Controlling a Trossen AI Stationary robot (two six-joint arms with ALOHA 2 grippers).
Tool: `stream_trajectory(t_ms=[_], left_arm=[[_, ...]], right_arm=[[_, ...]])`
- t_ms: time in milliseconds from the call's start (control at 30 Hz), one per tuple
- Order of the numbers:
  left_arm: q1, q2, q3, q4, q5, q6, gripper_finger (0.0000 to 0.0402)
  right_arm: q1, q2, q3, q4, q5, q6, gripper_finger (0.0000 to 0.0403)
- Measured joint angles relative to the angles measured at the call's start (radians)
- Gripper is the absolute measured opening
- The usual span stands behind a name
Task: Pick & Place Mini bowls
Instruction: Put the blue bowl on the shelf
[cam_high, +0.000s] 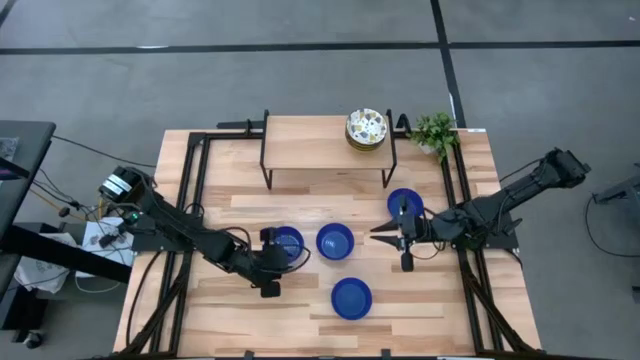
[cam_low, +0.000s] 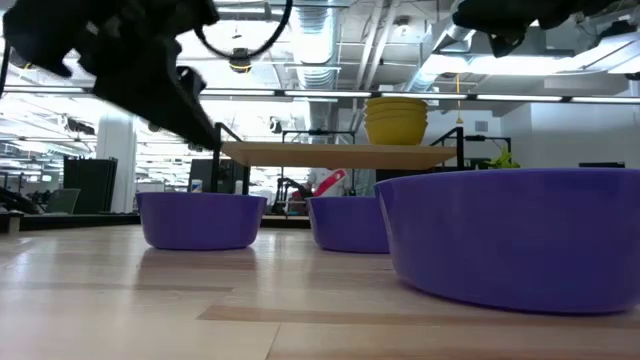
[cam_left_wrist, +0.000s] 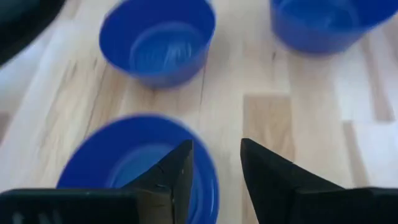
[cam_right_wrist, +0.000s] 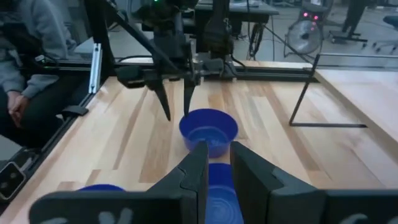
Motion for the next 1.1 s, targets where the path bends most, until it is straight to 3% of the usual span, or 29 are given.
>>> stream_trajectory(t_ms=[700, 1100], left_arm=[[0.154, 0.098, 0.0, -0.055, 0.267, 0.032, 0.0107], [0.171, 0.101, 0.0, -0.055, 0.263, 0.035, 0.0101]], right_arm=[[-0.055, 0.018, 0.0, 0.044, -0.003, -0.041, 0.0058], [-0.055, 0.017, 0.0, 0.044, -0.004, -0.048, 0.0058]])
